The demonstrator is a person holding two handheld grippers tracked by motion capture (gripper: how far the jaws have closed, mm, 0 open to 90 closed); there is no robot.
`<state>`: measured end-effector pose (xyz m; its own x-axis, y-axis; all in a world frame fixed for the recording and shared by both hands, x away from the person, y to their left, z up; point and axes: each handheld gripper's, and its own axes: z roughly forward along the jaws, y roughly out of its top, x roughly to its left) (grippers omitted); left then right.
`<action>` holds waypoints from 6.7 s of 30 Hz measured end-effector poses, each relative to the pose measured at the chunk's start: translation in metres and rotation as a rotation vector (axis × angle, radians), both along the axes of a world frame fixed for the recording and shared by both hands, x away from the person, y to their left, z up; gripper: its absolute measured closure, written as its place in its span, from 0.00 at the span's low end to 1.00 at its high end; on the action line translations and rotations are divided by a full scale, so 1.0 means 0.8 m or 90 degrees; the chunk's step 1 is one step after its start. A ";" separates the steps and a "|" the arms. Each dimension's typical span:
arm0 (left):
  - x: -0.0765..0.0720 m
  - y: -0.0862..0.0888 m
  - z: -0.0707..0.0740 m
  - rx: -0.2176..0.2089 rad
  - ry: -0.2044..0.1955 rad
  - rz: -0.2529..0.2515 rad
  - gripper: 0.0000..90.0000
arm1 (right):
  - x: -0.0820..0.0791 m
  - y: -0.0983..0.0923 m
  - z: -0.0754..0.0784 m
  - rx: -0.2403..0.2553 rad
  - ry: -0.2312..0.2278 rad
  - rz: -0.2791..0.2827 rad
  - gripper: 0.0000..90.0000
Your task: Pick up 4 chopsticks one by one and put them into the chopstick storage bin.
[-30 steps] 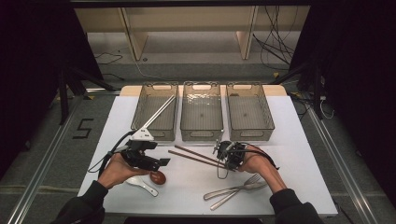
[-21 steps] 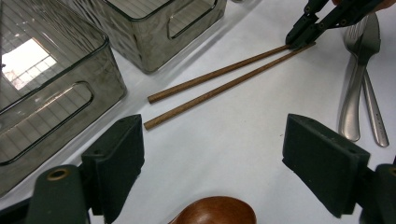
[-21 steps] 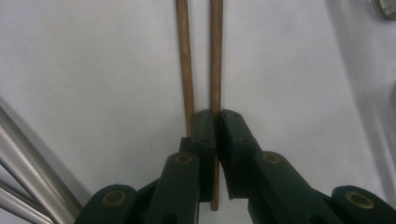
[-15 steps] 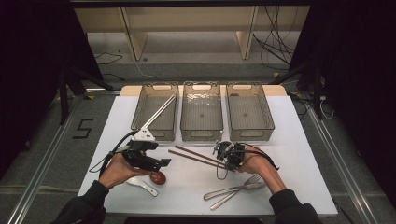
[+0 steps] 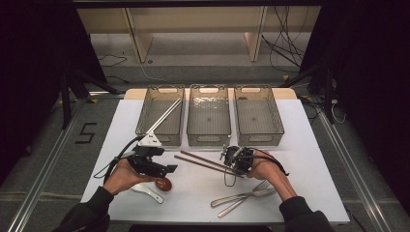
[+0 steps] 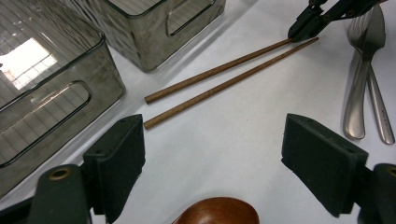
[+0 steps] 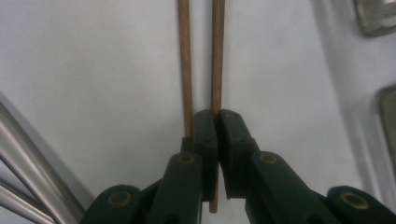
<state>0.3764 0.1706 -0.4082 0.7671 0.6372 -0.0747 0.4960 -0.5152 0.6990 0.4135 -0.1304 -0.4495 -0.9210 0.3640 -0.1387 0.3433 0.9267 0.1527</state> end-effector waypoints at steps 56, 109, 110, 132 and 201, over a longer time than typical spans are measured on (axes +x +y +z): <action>-0.007 -0.049 -0.003 0.198 -0.001 -0.187 0.71 | -0.071 0.041 0.074 0.064 -0.069 0.183 0.96; 0.017 -0.003 0.023 0.093 0.024 -0.066 0.93 | -0.077 -0.049 0.071 0.440 -0.163 -0.162 0.29; 0.019 -0.001 0.024 0.090 0.019 -0.058 0.93 | -0.080 -0.049 0.070 0.442 -0.163 -0.163 0.29; 0.115 0.024 0.053 0.072 0.001 0.086 0.93 | -0.124 -0.056 0.063 0.507 -0.145 -0.174 0.28; 0.112 -0.002 0.049 -0.021 -0.007 0.041 0.31 | -0.147 -0.071 0.069 0.564 -0.142 -0.194 0.25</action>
<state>0.4663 0.1694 -0.3691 0.7251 0.6830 -0.0884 0.5199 -0.4587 0.7207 0.2961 -0.1875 -0.3944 -0.7556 0.6399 0.1400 0.4278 0.3202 0.8453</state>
